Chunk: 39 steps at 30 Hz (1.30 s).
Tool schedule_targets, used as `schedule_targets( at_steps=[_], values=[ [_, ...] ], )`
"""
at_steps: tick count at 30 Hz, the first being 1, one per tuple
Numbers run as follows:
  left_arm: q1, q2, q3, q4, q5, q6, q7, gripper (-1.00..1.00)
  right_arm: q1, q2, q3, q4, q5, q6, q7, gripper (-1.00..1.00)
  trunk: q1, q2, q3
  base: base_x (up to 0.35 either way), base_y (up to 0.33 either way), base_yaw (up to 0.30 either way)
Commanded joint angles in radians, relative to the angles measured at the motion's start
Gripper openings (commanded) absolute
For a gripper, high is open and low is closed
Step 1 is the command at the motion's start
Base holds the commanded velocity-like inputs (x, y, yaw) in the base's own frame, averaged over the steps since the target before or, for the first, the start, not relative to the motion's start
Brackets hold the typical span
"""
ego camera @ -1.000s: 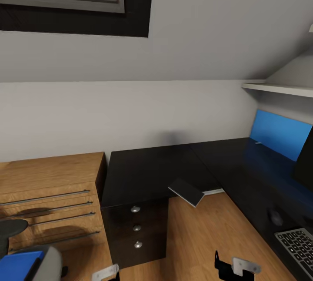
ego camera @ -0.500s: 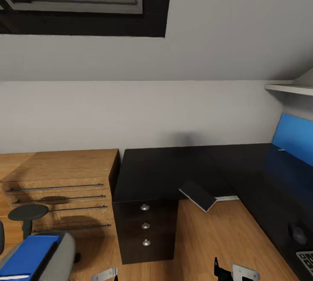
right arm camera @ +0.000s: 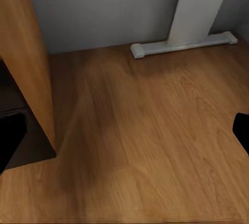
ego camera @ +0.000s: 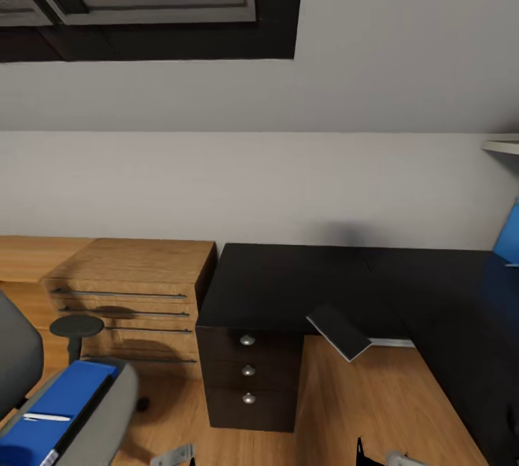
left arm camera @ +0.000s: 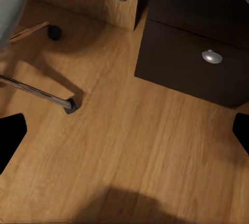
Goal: In the bedroom, organize the workspace by keeping the computer under the desk, ensuring the monitor is on the desk, placing the keyboard on the desk next to the monitor, placing the mouse on the desk next to the keyboard, moving the folder from the swivel chair onto the desk next to the mouse, stacking the notebook on top of the folder with the pen on top of the notebook, and positioning the swivel chair next to the desk.
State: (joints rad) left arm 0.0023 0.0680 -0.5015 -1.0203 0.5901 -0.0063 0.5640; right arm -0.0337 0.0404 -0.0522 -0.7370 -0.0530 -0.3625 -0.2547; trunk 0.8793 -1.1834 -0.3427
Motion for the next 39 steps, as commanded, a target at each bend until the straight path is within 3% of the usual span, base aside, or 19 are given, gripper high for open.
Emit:
schedule_targets(
  at_steps=[1, 18, 28, 39],
  values=[
    [-0.001, 0.001, -0.003, 0.000, 0.007, -0.001, 0.006, 1.00, -0.001, 0.001, -0.001, 0.010, -0.005, -0.009, 0.002, 1.00, 0.000, -0.001, -0.001, 0.000, -0.045, 0.277],
    [-0.001, -0.001, -0.003, 0.018, 0.008, 0.000, 0.007, 1.00, -0.002, 0.002, -0.001, 0.079, -0.008, -0.120, 0.003, 1.00, 0.000, -0.001, -0.010, 0.000, -0.009, 0.277],
    [-0.001, -0.001, -0.003, 0.018, 0.008, -0.001, 0.007, 1.00, -0.007, 0.001, 0.000, 0.151, -0.008, -0.135, 0.004, 1.00, 0.000, -0.001, -0.016, 0.000, 0.000, 0.265],
    [-0.001, -0.001, -0.002, 0.017, 0.008, -0.001, 0.007, 1.00, -0.009, 0.014, -0.001, 0.180, -0.008, -0.165, 0.018, 1.00, 0.000, -0.001, -0.018, 0.000, 0.000, 0.068]
  ],
)
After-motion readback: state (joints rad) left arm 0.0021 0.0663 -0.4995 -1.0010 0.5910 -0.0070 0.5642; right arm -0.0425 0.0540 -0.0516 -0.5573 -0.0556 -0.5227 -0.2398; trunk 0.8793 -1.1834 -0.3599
